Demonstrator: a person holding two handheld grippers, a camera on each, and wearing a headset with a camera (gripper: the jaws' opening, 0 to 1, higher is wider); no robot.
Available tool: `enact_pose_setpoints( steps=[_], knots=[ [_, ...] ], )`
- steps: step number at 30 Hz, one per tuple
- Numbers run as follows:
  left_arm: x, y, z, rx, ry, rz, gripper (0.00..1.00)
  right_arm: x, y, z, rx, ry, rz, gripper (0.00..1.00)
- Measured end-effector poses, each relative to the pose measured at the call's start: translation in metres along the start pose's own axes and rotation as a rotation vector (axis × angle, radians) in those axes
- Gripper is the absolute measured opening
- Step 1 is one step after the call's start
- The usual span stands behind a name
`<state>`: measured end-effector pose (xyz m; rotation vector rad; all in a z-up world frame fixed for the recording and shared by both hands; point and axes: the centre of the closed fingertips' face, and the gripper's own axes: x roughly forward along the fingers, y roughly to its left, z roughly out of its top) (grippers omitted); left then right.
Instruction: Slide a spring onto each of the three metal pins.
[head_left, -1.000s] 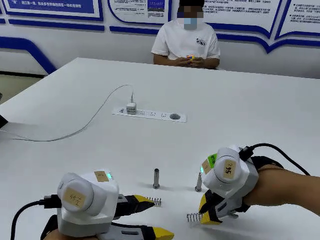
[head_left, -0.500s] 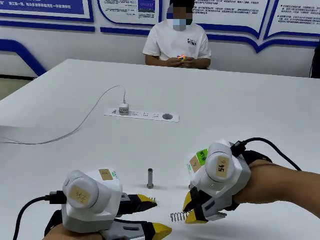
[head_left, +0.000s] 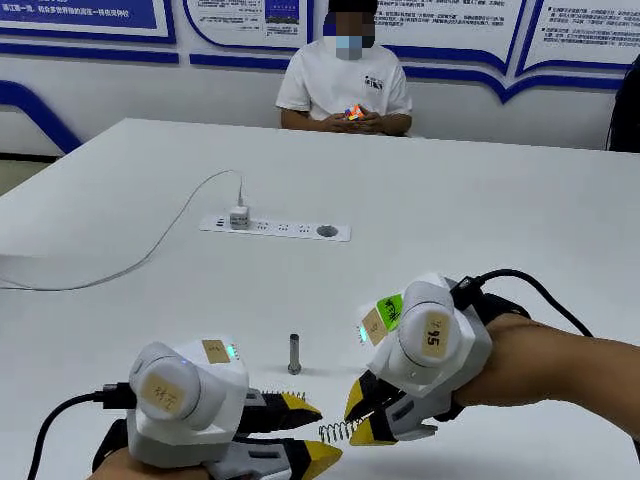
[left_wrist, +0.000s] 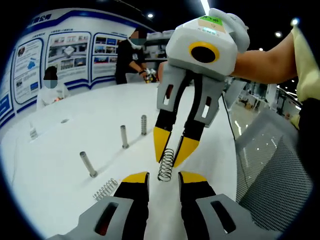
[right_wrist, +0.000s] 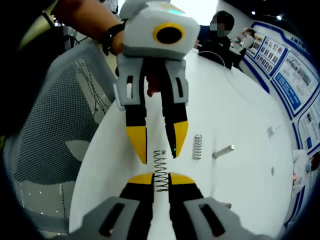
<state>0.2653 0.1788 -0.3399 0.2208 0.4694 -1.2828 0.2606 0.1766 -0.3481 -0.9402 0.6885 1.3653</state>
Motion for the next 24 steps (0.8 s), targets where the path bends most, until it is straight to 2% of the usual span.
enact_pose_setpoints(
  steps=[9, 24],
  knots=[
    [0.001, -0.007, 0.001, 0.021, -0.005, -0.021, 0.13, -0.001, 0.005, 0.003, -0.030, -0.004, -0.001, 0.12],
    [-0.001, -0.013, 0.001, 0.021, 0.000, -0.052, 0.10, -0.004, 0.010, 0.006, -0.047, -0.015, -0.007, 0.12]
  ],
)
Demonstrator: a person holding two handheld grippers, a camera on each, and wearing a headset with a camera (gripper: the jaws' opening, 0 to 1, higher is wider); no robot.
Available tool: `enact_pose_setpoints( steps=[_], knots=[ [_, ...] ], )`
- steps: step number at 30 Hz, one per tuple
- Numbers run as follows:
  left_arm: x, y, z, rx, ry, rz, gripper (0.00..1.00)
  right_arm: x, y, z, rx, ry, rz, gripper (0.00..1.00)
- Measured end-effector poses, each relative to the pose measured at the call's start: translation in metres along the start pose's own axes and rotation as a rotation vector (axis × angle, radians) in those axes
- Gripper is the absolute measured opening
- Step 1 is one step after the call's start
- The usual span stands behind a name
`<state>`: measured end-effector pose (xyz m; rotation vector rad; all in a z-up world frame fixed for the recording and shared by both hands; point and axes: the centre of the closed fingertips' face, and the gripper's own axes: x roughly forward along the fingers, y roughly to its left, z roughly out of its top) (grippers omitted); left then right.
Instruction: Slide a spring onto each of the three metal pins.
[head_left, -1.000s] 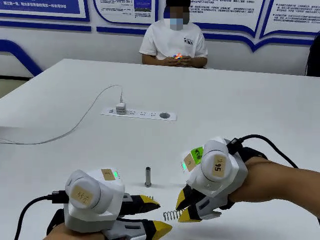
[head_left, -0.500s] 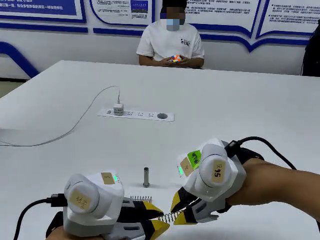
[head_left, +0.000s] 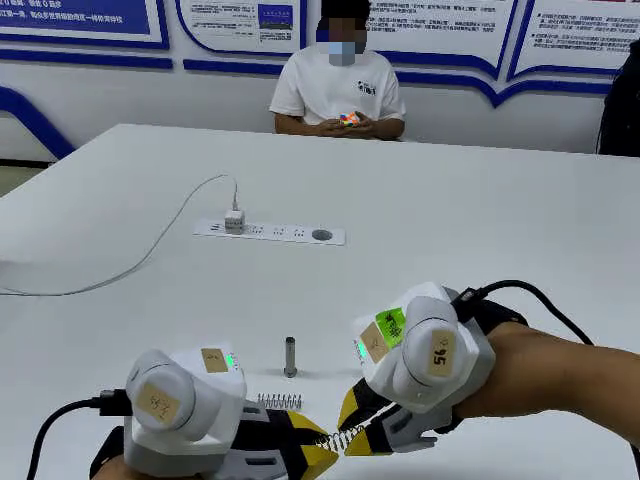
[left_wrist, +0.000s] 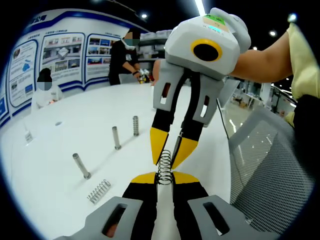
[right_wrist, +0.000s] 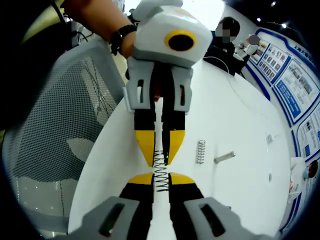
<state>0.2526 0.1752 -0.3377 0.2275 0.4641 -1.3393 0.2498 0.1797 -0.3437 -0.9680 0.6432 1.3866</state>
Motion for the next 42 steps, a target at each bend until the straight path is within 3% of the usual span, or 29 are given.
enact_pose_setpoints(
  steps=[7, 14, 21, 37, 42],
  knots=[
    [-0.002, -0.001, 0.002, -0.009, -0.009, -0.006, 0.10, 0.002, 0.001, -0.004, 0.024, 0.000, -0.004, 0.18],
    [-0.005, -0.002, 0.006, -0.009, -0.020, -0.008, 0.10, -0.001, 0.000, -0.013, 0.073, -0.010, -0.011, 0.18],
    [-0.006, -0.004, 0.007, -0.007, -0.025, -0.012, 0.10, -0.006, 0.000, -0.010, 0.106, -0.057, -0.019, 0.13],
    [-0.007, 0.000, 0.004, -0.009, -0.019, 0.007, 0.10, -0.024, -0.004, 0.016, 0.181, -0.167, -0.015, 0.13],
    [-0.007, 0.001, 0.003, -0.012, -0.021, 0.013, 0.10, -0.024, -0.004, 0.026, 0.163, -0.169, -0.016, 0.12]
  ],
)
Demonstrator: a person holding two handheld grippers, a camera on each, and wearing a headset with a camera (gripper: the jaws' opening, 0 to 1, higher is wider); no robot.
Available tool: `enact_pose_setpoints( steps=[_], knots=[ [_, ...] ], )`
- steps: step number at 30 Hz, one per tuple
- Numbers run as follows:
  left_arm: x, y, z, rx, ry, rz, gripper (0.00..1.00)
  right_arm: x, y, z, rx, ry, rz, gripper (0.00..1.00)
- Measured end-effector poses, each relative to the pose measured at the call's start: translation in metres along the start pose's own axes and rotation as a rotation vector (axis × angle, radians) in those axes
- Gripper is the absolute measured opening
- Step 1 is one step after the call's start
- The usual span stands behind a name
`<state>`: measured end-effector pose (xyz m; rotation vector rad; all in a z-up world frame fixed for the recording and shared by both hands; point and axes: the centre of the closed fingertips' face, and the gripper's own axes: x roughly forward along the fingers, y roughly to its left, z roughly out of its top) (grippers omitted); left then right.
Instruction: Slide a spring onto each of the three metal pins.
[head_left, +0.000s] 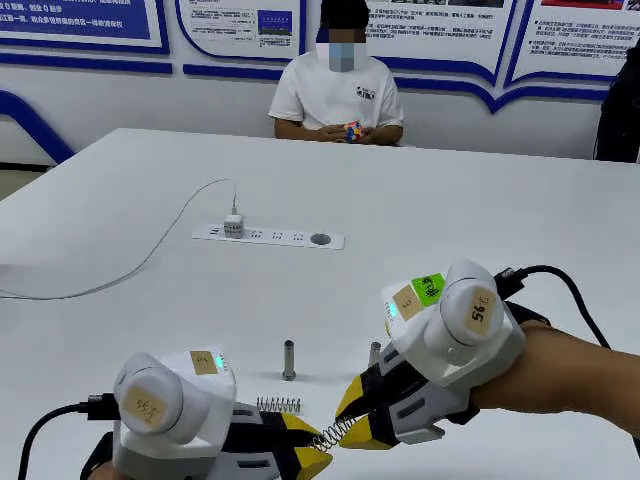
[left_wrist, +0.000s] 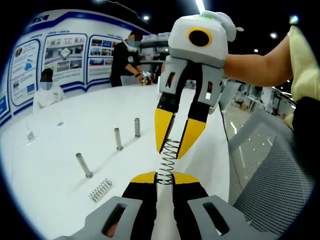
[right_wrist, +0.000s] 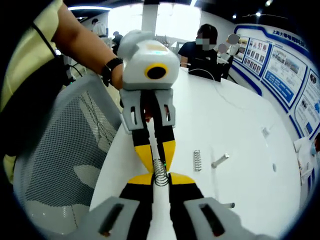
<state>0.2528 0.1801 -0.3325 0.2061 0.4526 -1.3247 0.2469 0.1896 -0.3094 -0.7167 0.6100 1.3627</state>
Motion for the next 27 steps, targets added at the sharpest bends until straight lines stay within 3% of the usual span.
enact_pose_setpoints(
  steps=[12, 27],
  knots=[
    [0.003, 0.001, 0.001, 0.011, -0.008, 0.012, 0.11, 0.003, 0.000, 0.017, -0.049, 0.022, 0.002, 0.12],
    [0.006, 0.004, 0.005, 0.014, -0.030, 0.022, 0.13, 0.004, -0.004, 0.019, -0.092, 0.069, 0.005, 0.12]
  ],
)
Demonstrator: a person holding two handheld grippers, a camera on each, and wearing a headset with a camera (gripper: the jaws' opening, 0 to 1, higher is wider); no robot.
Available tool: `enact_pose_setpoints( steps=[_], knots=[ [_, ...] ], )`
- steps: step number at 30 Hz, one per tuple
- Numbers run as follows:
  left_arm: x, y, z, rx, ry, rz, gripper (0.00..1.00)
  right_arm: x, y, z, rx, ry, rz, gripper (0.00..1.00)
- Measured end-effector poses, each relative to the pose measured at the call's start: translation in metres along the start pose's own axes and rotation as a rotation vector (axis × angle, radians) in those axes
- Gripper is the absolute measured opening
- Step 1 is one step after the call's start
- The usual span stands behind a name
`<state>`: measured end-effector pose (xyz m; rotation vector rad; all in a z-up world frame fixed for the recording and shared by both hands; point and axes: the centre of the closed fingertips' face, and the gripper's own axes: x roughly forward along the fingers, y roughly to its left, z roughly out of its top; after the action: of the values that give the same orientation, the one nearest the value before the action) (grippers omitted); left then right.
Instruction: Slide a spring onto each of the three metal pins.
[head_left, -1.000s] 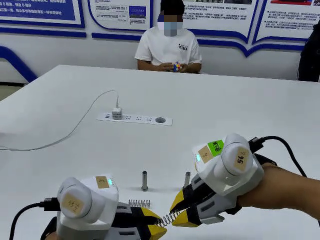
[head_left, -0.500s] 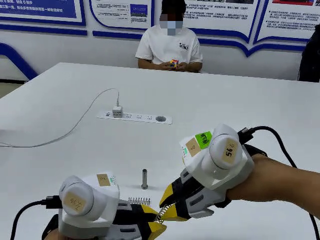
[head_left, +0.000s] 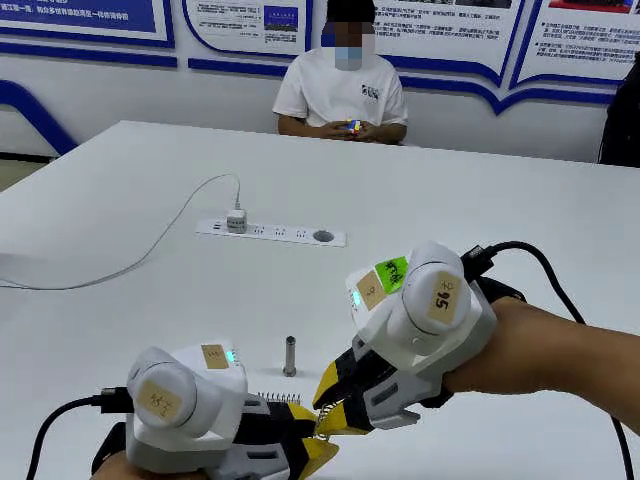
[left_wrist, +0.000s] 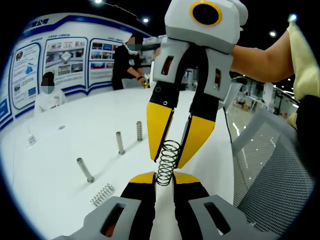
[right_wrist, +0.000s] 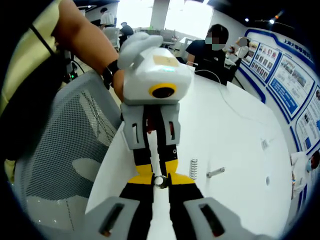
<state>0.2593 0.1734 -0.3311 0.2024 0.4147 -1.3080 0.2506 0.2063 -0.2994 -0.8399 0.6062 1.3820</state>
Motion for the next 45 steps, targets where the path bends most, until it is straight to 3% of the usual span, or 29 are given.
enact_pose_setpoints(
  steps=[2, 17, 29, 45],
  knots=[
    [0.000, 0.001, 0.001, -0.017, -0.004, 0.003, 0.19, -0.001, -0.003, -0.001, -0.003, 0.008, -0.005, 0.12],
    [-0.010, 0.013, -0.002, -0.073, -0.026, 0.044, 0.33, -0.012, -0.021, -0.012, 0.014, 0.036, -0.029, 0.12],
    [-0.024, 0.026, -0.006, -0.105, -0.037, 0.100, 0.46, -0.028, -0.049, -0.023, 0.050, 0.047, -0.075, 0.12],
    [-0.030, 0.034, -0.009, -0.118, -0.041, 0.141, 0.53, -0.046, -0.092, -0.063, 0.100, 0.129, -0.154, 0.12]
  ],
)
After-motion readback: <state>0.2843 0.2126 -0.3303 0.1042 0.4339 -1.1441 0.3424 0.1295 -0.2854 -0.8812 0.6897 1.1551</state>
